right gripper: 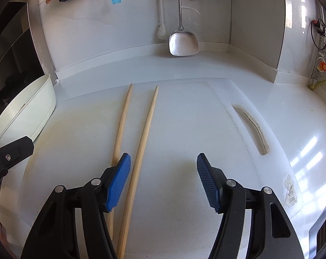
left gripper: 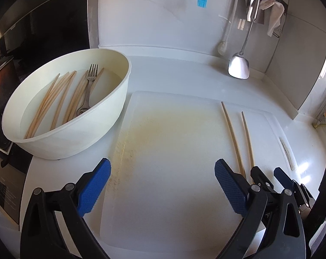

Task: Organize utensils
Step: 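Lower the right tool onto another wooden chopstick and close it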

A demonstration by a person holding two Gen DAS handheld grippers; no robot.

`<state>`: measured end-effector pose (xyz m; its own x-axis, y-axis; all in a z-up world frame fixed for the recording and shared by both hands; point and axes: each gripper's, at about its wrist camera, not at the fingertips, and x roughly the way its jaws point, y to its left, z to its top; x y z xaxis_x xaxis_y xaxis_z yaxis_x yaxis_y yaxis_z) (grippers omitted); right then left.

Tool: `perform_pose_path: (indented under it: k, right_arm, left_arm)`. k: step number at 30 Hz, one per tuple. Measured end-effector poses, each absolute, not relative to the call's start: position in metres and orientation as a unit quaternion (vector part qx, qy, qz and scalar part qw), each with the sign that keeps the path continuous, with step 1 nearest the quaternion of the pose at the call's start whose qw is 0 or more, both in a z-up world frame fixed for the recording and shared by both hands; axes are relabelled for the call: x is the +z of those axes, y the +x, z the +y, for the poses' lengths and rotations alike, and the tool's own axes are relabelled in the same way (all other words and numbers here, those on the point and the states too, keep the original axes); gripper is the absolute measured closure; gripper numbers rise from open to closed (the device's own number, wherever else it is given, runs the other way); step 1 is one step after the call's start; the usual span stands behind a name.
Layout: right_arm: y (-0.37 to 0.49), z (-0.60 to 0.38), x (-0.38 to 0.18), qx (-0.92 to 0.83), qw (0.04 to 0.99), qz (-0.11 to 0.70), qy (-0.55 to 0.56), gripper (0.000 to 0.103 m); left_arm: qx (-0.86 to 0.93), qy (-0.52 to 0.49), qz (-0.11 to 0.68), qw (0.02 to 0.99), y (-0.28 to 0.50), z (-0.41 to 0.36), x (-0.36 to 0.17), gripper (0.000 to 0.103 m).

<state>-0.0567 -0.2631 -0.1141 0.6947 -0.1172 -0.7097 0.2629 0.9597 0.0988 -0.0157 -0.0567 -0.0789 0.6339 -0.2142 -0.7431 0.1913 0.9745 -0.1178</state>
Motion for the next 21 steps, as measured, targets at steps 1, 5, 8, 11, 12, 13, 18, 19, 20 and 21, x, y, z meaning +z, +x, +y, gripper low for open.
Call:
perform_pose_path:
  k: [1, 5, 8, 11, 12, 13, 18, 19, 20, 21]
  right_arm:
    - [-0.056, -0.262, -0.115, -0.105, 0.916, 0.376, 0.093, 0.042]
    - [-0.055, -0.259, -0.116, -0.109, 0.917, 0.374, 0.081, 0.042]
    - [-0.054, -0.256, -0.117, -0.112, 0.918, 0.374, 0.07, 0.042]
    - [-0.055, -0.255, -0.117, -0.111, 0.92, 0.371, 0.064, 0.044]
    - [-0.055, -0.254, -0.118, -0.108, 0.921, 0.369, 0.06, 0.047]
    - [-0.055, -0.252, -0.118, -0.105, 0.922, 0.368, 0.056, 0.052]
    - [-0.057, -0.243, -0.118, -0.089, 0.928, 0.361, 0.031, 0.084]
    - [-0.057, -0.243, -0.118, -0.088, 0.928, 0.36, 0.027, 0.089]
    - [-0.057, -0.244, -0.119, -0.088, 0.929, 0.36, 0.027, 0.092]
    - [-0.057, -0.246, -0.119, -0.087, 0.928, 0.36, 0.028, 0.095]
  left_arm:
    - [-0.113, -0.014, 0.414, 0.903, -0.016, -0.057, -0.08, 0.008]
    - [-0.114, -0.015, 0.416, 0.902, -0.018, -0.057, -0.082, 0.008]
    - [-0.115, -0.015, 0.416, 0.902, -0.018, -0.058, -0.083, 0.008]
    - [-0.115, -0.015, 0.417, 0.902, -0.018, -0.058, -0.083, 0.008]
    - [-0.115, -0.015, 0.417, 0.901, -0.018, -0.059, -0.083, 0.008]
    - [-0.115, -0.016, 0.418, 0.901, -0.018, -0.059, -0.084, 0.008]
    - [-0.116, -0.013, 0.423, 0.899, -0.017, -0.065, -0.087, 0.008]
    - [-0.116, -0.012, 0.423, 0.899, -0.017, -0.067, -0.088, 0.008]
    - [-0.118, -0.011, 0.423, 0.898, -0.017, -0.069, -0.088, 0.008]
    - [-0.119, -0.009, 0.423, 0.898, -0.017, -0.071, -0.088, 0.008]
